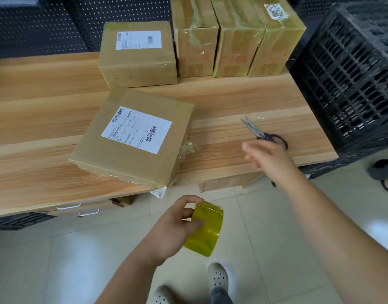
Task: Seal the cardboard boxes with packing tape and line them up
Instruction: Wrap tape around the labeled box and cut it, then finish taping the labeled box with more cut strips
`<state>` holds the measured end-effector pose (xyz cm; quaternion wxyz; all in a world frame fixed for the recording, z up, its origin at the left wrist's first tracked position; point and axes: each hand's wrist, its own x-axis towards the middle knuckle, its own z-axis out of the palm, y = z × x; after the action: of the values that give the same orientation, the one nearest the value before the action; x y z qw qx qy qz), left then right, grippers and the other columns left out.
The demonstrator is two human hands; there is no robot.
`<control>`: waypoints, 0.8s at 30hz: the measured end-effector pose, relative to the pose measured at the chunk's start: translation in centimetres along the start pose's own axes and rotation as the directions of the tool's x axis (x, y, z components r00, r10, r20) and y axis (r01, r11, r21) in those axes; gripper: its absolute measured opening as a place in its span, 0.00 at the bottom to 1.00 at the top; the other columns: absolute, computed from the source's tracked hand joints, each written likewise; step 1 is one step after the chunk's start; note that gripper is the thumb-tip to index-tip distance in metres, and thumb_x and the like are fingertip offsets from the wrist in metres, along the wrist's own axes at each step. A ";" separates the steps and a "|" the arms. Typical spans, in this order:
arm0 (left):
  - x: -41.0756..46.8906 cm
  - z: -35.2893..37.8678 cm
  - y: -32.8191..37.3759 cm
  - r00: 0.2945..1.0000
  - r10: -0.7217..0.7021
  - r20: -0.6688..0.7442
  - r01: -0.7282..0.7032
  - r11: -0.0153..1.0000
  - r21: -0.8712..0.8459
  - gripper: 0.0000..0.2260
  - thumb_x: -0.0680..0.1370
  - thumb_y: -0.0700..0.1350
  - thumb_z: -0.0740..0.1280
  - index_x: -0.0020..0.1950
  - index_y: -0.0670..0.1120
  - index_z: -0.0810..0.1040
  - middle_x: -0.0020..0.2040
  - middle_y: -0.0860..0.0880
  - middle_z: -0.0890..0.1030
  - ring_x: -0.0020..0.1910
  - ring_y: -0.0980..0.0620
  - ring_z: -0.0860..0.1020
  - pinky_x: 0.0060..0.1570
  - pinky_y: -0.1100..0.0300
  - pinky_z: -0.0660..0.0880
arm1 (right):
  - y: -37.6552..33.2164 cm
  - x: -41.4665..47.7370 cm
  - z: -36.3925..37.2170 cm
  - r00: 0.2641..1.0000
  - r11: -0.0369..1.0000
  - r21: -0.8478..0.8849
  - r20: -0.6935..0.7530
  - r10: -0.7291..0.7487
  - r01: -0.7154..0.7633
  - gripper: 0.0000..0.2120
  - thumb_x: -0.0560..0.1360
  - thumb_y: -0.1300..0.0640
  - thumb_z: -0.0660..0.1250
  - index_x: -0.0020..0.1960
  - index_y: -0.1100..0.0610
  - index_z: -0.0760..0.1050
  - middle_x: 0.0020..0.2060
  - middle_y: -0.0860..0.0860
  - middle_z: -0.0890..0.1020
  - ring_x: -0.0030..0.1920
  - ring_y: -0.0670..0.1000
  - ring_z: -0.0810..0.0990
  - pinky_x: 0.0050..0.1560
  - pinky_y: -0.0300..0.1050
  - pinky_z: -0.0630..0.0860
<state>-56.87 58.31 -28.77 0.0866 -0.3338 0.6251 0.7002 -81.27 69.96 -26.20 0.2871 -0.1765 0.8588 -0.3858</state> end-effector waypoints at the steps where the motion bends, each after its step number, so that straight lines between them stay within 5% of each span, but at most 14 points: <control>1: 0.8 0.8 1.0 0.999 0.031 -0.013 -0.031 0.999 -0.026 0.15 0.78 0.35 0.66 0.58 0.53 0.75 0.42 0.51 0.83 0.39 0.55 0.78 0.37 0.66 0.72 | -0.8 -2.4 -0.1 0.974 0.998 0.054 0.224 0.028 -0.041 0.10 0.77 0.43 0.66 0.54 0.44 0.80 0.47 0.41 0.84 0.45 0.39 0.80 0.44 0.34 0.71; 3: 2.5 2.3 3.2 0.994 0.099 -0.035 -0.100 0.994 -0.030 0.15 0.78 0.35 0.67 0.58 0.53 0.74 0.46 0.48 0.84 0.41 0.54 0.79 0.40 0.65 0.74 | -0.4 -4.5 0.2 0.917 0.999 0.033 0.399 -0.024 0.012 0.10 0.74 0.45 0.71 0.55 0.45 0.82 0.47 0.40 0.83 0.46 0.33 0.79 0.46 0.30 0.71; 8: 6.8 4.4 8.3 0.964 0.254 -0.084 -0.253 0.967 0.028 0.16 0.78 0.35 0.68 0.59 0.54 0.75 0.51 0.47 0.84 0.51 0.44 0.80 0.54 0.50 0.76 | 0.7 -1.5 -0.6 0.962 0.962 0.015 -0.036 -0.271 0.271 0.08 0.71 0.59 0.76 0.44 0.46 0.84 0.44 0.42 0.80 0.46 0.41 0.78 0.48 0.36 0.73; 13: 10.6 5.8 11.8 0.933 0.318 -0.171 -0.298 0.945 0.133 0.17 0.77 0.38 0.69 0.58 0.58 0.76 0.47 0.51 0.84 0.45 0.50 0.81 0.47 0.58 0.78 | 1.1 1.0 -0.5 0.704 0.813 -0.287 -0.407 -0.582 0.506 0.06 0.72 0.62 0.69 0.45 0.60 0.85 0.41 0.51 0.81 0.42 0.45 0.77 0.45 0.34 0.72; 16: 12.7 6.3 12.8 0.907 0.367 -0.207 -0.297 0.905 0.306 0.18 0.77 0.41 0.69 0.62 0.61 0.75 0.49 0.53 0.82 0.46 0.53 0.81 0.45 0.62 0.78 | 2.6 2.9 -0.7 0.671 0.797 -0.284 -0.432 -0.603 0.533 0.09 0.73 0.64 0.70 0.52 0.62 0.84 0.47 0.53 0.83 0.47 0.44 0.78 0.51 0.27 0.70; 20: 16.0 6.2 13.9 0.885 0.451 -0.117 -0.178 0.559 0.810 0.21 0.80 0.43 0.63 0.73 0.56 0.67 0.53 0.46 0.81 0.47 0.46 0.79 0.47 0.53 0.77 | 5.7 3.4 0.0 0.884 0.915 -0.109 -0.235 -0.404 0.389 0.23 0.78 0.62 0.66 0.73 0.59 0.70 0.62 0.54 0.79 0.60 0.51 0.80 0.62 0.43 0.75; 24: 19.5 5.0 13.9 0.958 0.286 0.015 -0.071 0.187 0.980 0.25 0.83 0.43 0.59 0.78 0.57 0.55 0.63 0.44 0.77 0.51 0.42 0.78 0.46 0.48 0.79 | 8.4 1.0 1.0 0.937 0.964 -0.036 -0.230 -0.263 0.262 0.25 0.78 0.63 0.66 0.74 0.57 0.68 0.57 0.46 0.78 0.56 0.47 0.80 0.52 0.23 0.70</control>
<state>-81.03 54.39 -28.66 0.1402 -0.1883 0.9639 0.1256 -82.13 74.24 -33.51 0.1301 -0.2435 0.8562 -0.4367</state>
